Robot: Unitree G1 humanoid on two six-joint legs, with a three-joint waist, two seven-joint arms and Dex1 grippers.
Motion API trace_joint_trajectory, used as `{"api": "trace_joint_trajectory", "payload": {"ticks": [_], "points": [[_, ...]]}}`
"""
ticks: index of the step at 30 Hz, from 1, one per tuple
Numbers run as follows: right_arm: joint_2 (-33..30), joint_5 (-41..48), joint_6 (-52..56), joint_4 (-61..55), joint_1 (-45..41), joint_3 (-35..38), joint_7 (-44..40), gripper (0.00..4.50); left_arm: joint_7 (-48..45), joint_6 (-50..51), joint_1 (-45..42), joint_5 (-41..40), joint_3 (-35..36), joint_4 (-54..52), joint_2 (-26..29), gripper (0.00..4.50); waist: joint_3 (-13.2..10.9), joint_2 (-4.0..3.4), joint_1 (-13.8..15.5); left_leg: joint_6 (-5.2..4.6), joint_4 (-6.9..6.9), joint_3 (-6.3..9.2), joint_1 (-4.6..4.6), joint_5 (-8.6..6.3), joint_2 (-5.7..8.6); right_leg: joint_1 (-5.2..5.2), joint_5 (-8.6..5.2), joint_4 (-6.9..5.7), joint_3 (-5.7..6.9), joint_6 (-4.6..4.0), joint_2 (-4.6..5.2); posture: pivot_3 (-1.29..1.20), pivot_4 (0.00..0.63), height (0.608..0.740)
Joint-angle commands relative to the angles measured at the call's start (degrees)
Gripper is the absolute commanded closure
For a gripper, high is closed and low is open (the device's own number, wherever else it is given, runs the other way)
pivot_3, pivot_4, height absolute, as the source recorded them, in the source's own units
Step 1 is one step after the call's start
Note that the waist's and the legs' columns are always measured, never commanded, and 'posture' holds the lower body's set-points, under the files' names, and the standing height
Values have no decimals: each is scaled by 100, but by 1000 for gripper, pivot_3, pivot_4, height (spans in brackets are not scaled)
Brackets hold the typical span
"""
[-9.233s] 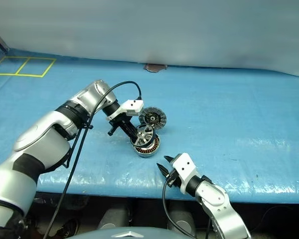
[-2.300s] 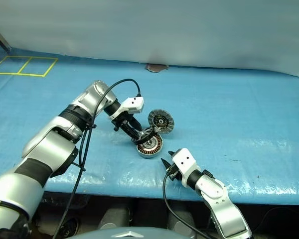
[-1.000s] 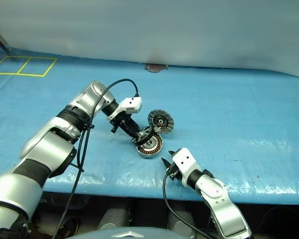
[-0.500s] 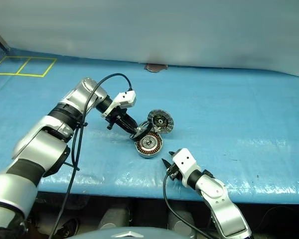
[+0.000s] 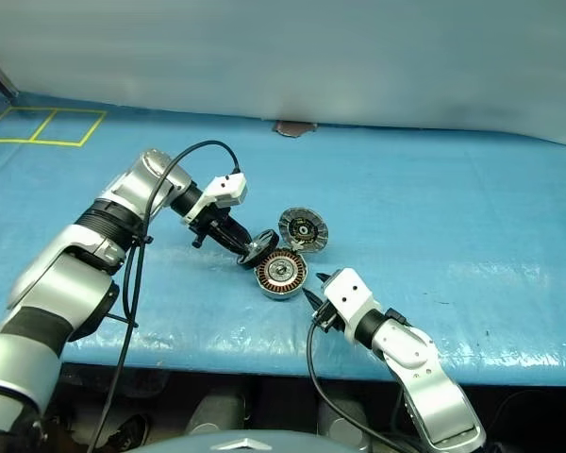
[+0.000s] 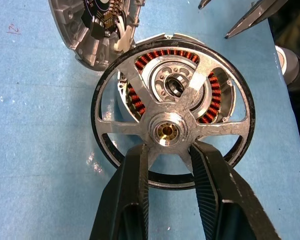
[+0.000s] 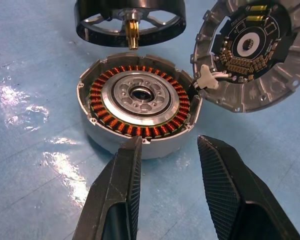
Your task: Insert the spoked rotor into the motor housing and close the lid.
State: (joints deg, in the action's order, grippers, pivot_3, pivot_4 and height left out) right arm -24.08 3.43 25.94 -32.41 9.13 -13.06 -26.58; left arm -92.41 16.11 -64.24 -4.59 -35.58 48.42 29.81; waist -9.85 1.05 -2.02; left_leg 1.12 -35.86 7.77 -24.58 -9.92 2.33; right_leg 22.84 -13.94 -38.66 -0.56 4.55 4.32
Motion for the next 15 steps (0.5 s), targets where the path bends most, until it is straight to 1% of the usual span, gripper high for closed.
{"api": "trace_joint_trajectory", "payload": {"ticks": [1, 5, 6, 7, 11, 15], "points": [[16, 32, 138, -207, -134, 87, 49, 2640, -9, -53, -15, 33, 47, -262, 181, 3578, 0, 0, -2, 0, 0, 0, 0, 0, 0, 0, 0, 0, 0, 0, 0, 0, 150, 740], [74, 114, 212, -135, -347, 59, 15, 2640, -9, -16, 22, 49, 91, -331, 313, 3578, -1, -1, -6, 0, 1, 0, 0, 0, 0, 1, 0, 0, 0, 0, 0, 0, 150, 740], [92, 120, 226, -97, -395, 55, 19, 3029, -9, 1, 32, 49, 99, -353, 330, 3578, -1, -1, -5, 0, 0, 0, 1, 0, 0, 1, 0, 0, 0, 0, 0, 0, 150, 740], [137, 179, 239, -50, -444, 67, 9, 3245, -9, 19, 44, 35, 100, -385, 351, 3578, -1, -1, -4, 0, 0, 0, 1, 0, 0, 1, 0, 0, 0, 0, 0, 0, 150, 740], [299, 346, 205, 198, -681, 46, -67, 4469, -9, 54, 102, 24, 119, -498, 419, 3578, -1, -1, -6, 0, 2, 0, 0, 0, 0, 1, 0, 0, 0, 0, 0, 0, 150, 740], [371, 267, 166, 530, -896, -40, -67, 4469, -9, 107, 135, 48, 175, -582, 450, 3578, -1, -2, -6, 0, 2, 0, 1, 0, 0, 1, 1, -1, 0, 1, -1, 0, 150, 740]]}}
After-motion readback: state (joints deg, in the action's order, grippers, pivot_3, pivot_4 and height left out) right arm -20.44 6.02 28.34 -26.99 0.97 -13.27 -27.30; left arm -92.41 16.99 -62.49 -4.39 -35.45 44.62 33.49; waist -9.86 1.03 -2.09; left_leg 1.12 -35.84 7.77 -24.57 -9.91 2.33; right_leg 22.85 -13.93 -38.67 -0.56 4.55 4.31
